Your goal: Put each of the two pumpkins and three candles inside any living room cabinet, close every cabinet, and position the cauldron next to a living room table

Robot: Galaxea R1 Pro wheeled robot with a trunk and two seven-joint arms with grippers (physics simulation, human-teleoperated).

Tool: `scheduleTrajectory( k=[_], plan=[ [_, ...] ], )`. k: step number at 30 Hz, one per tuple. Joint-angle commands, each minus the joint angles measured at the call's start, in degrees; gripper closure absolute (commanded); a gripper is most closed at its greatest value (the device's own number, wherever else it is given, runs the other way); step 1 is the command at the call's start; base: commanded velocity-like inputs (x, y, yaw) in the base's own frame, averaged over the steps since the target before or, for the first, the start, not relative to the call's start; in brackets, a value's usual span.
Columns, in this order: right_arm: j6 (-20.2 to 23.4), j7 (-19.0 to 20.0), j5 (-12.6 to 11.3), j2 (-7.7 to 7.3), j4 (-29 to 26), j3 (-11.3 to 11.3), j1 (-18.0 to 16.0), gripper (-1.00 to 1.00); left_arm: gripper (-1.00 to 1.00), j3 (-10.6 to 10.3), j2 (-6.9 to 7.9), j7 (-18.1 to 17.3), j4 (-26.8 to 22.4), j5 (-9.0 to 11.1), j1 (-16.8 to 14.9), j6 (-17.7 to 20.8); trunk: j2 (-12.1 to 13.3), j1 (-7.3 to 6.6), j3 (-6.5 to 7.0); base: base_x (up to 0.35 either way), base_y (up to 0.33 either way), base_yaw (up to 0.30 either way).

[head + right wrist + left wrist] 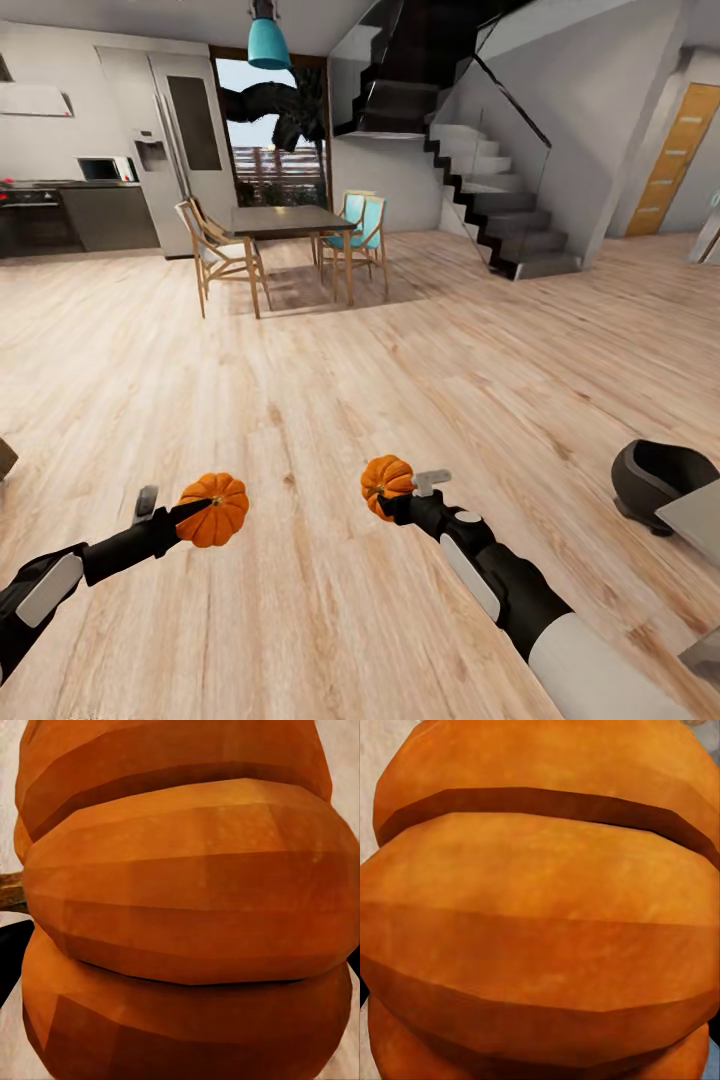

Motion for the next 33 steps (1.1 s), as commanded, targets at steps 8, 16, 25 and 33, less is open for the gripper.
scheduleTrajectory(
  k=[8,16,25,33],
  plan=[
    [-0.1,0.0,0.0,0.00,0.0,0.0,0.0,1.00,1.00,0.0,0.30,-0.1,0.1,0.1,0.0,0.0,0.0,0.00,0.00,0.267,-0.165,0.297],
    [-0.1,0.0,0.0,0.00,0.1,0.0,0.0,1.00,1.00,0.1,0.35,-0.1,0.1,0.1,0.0,0.0,0.0,0.00,0.00,0.298,-0.168,0.297],
    [-0.1,0.0,0.1,0.02,0.2,0.0,0.0,1.00,1.00,0.0,0.36,-0.6,0.1,0.0,0.0,0.0,0.0,0.00,0.00,0.322,-0.082,0.296],
    [-0.1,0.0,0.0,0.02,0.2,0.0,0.0,1.00,1.00,0.0,0.36,-0.6,0.2,0.1,0.0,0.0,0.0,0.00,0.00,0.075,-0.001,0.297]
  ],
)
